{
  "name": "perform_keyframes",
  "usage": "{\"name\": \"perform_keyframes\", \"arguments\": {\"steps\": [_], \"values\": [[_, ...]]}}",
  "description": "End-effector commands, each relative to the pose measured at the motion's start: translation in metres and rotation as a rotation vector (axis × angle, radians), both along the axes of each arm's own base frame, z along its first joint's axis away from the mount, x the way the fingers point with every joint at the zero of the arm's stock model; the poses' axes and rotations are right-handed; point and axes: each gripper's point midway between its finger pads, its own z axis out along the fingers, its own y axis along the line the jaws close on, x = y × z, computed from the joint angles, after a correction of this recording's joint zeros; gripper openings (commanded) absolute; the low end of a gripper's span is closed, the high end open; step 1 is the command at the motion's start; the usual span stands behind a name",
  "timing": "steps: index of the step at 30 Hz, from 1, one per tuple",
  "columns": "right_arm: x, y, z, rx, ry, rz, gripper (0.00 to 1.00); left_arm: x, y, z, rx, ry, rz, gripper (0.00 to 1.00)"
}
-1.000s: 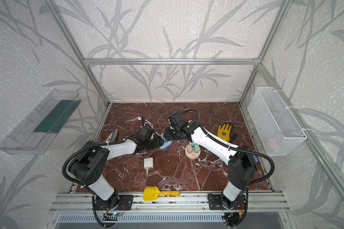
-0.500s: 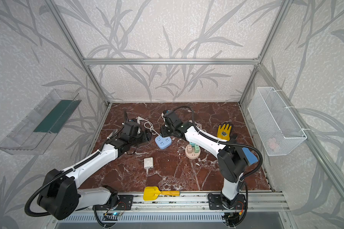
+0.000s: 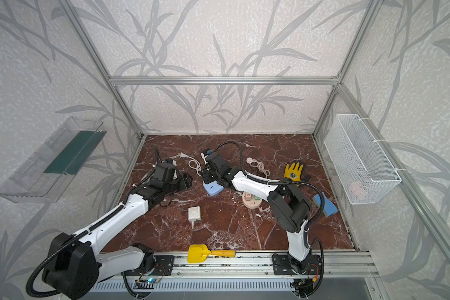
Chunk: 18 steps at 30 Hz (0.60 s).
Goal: Insert plugs into power strip
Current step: Insert the plug into the socket.
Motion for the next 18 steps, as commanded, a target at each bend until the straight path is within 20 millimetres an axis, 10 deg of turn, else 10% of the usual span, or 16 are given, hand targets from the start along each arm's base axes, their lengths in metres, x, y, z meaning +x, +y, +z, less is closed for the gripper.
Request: {"name": "perform_keyframes", "arguments": {"steps": [1,18], "values": [[0.009,0.009,0.008,0.022,-0.048,0.011,0.0,-0.007,0.007,-0.001,-0.015,0.006,0.025,0.76],[-0.001,-0.003,-0.019,-0.056,-0.067,0.051,0.0,-0.015,0.012,-0.01,-0.029,0.024,0.026,0.76]]}}
